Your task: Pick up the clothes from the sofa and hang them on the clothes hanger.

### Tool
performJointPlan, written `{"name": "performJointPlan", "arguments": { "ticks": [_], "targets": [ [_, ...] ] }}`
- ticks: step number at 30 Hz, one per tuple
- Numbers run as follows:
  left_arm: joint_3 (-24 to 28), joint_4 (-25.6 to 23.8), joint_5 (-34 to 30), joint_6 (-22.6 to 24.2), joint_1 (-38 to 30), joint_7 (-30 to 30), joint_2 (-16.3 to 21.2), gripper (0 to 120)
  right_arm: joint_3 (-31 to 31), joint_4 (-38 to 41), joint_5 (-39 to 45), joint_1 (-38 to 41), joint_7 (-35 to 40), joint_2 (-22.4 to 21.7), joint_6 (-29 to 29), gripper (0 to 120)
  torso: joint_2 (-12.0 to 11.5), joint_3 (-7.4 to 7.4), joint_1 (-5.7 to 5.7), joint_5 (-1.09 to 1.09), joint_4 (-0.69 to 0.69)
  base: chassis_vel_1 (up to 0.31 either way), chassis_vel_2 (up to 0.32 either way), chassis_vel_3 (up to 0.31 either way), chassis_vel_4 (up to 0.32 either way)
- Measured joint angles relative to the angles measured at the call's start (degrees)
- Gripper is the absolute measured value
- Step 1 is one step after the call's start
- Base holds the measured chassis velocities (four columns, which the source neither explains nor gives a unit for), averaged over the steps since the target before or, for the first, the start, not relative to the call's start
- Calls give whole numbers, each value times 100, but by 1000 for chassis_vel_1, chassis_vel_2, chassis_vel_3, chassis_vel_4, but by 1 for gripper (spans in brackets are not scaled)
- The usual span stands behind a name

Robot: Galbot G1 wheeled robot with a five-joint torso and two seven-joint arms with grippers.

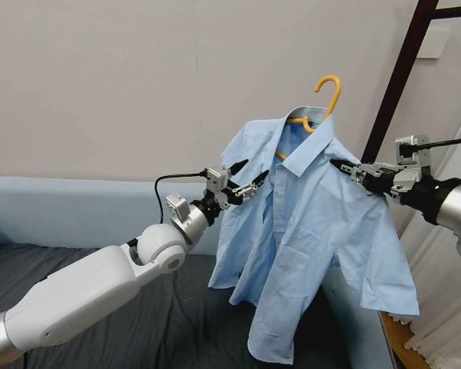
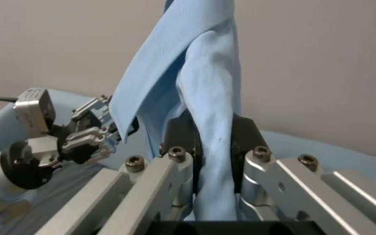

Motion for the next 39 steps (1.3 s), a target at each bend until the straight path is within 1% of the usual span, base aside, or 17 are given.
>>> {"name": "performJointPlan", "arguments": {
  "ticks": [3, 8, 17, 19, 20, 21, 22, 24, 25, 26, 29, 31, 32, 33, 34, 39],
  "targets": [
    [22, 21, 0, 0, -66, 30, -64, 63, 17, 25, 32, 0, 26, -13, 0, 8, 0, 0, 0, 0, -1, 0, 0, 0, 0],
    [61, -27, 13, 2, -27, 74, -16, 62, -3, 6, 12, -2, 19, -2, 8, 8, 0, 0, 0, 0, 3, 0, 0, 0, 0],
    [70, -31, 17, 25, 20, 76, -35, 61, -39, 12, 4, -4, -9, -4, 14, 8, 0, 0, 0, 0, 2, 0, 0, 0, 0],
    [76, 10, 8, 35, -1, 66, -56, 56, -38, 22, 18, -4, -8, -18, 19, 8, 0, 0, 0, 0, 2, 0, 0, 0, 0],
    [84, 25, 5, 38, -12, 67, -58, 50, -30, 28, 30, -4, -9, -25, 24, 8, 0, 0, 0, 0, 2, 0, 0, 0, 0],
    [84, 25, 5, 38, -12, 67, -58, 50, -30, 28, 30, -4, -9, -25, 24, 8, 0, 0, 0, 0, 2, 0, 0, 0, 0],
    [90, 30, 2, 39, -18, 69, -59, 46, -24, 30, 38, -4, -9, -32, 27, 8, 0, 0, 0, 0, 2, 0, 0, 0, 0],
    [100, 31, -10, 39, -21, 75, -58, 36, -17, 32, 50, -3, -9, -50, 31, 8, 0, 0, 0, 0, 2, 0, 0, 0, 0],
    [101, 31, -19, 39, -22, 76, -58, 33, -16, 33, 52, -3, -8, -51, 31, 8, 0, 0, 0, 0, 2, 0, 0, 0, 0],
    [101, 31, -19, 39, -22, 76, -58, 33, -16, 33, 52, -3, -8, -51, 31, 8, 0, 0, 0, 0, 2, 0, 0, 0, 0],
    [102, 30, -56, 39, -23, 71, -58, 18, -28, 38, 40, -4, -5, -36, 34, 8, 0, 0, 0, 0, 2, 0, 0, 0, 0],
    [102, 1, -86, 45, -32, 67, -43, 10, -59, 43, 4, -6, -1, -14, 37, 8, 0, 0, 0, 0, 2, 0, 0, 0, 0],
    [102, 1, -86, 45, -32, 67, -43, 10, -59, 43, 4, -6, -1, -14, 37, 8, 0, 0, 0, 0, 2, 0, 0, 0, 0],
    [102, -20, -110, 46, -41, 58, -35, 7, -76, 42, -21, -6, 0, -7, 38, 8, 0, 0, 0, 0, 2, 0, 0, 0, 0],
    [102, -43, -132, 51, -54, 39, -32, 0, -96, 41, -54, -6, 2, 6, 39, 8, 0, 0, 0, 0, 2, 0, 0, 0, 0],
    [89, -171, -276, 100, -165, -58, -20, 0, -222, 20, -322, -6, 4, 84, 40, 8, 0, 0, 0, 0, 2, 0, 0, 0, 0]
  ]
}}
